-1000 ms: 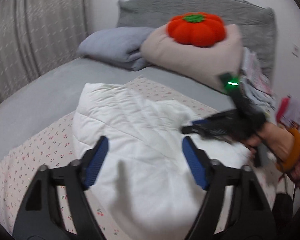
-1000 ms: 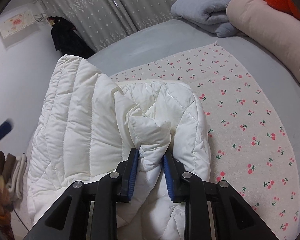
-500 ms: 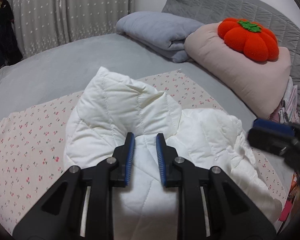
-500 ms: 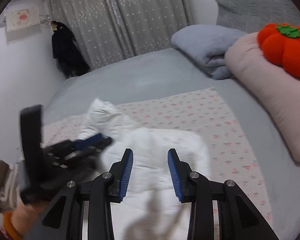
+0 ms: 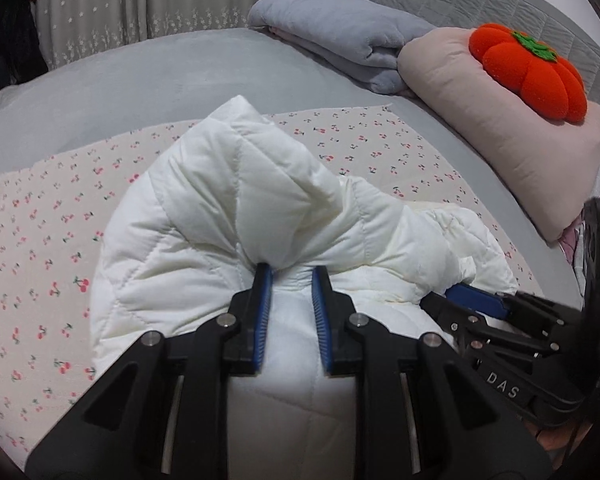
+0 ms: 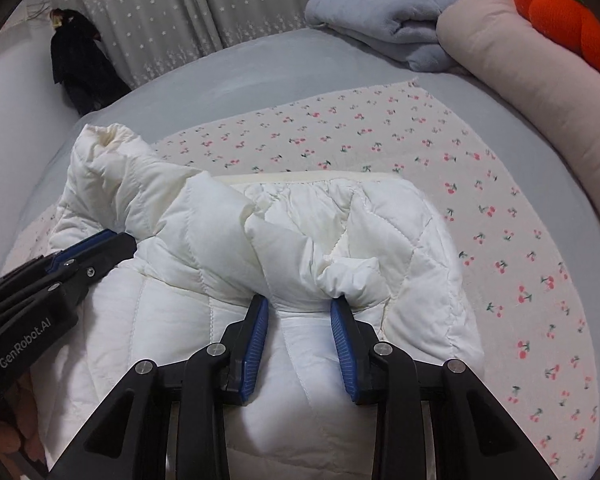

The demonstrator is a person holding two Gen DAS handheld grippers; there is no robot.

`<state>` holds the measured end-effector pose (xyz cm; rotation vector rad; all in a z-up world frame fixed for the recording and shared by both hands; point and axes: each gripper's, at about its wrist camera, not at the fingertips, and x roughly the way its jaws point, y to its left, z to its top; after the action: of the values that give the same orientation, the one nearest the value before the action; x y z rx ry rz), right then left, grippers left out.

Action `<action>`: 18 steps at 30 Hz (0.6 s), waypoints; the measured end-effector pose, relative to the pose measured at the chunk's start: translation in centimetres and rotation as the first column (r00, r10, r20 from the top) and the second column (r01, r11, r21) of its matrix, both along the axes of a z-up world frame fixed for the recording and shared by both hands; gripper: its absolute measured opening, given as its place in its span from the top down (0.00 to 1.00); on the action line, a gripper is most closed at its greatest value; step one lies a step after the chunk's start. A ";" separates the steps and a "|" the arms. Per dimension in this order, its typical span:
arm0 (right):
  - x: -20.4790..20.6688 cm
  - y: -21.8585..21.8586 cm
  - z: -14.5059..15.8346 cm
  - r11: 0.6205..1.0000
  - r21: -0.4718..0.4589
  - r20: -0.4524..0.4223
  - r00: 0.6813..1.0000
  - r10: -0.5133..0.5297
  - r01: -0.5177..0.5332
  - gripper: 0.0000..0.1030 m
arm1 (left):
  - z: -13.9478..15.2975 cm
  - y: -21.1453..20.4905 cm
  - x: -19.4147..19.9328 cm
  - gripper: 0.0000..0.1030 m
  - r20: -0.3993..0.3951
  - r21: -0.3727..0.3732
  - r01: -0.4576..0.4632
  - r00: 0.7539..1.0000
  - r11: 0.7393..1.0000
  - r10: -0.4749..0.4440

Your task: Fold large clothes

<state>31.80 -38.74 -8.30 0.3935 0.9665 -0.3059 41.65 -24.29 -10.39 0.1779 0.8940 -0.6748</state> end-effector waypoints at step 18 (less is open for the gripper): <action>-7.5 1.6 7.8 0.987 -0.125 0.098 0.989 0.111 -0.099 0.08 | 6.7 7.6 -5.7 0.14 -0.005 0.015 0.073 0.997 0.997 -0.073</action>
<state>24.32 -37.10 -0.52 0.2450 0.8582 -0.2437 35.97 -16.71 -3.69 0.2239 0.9005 -0.7367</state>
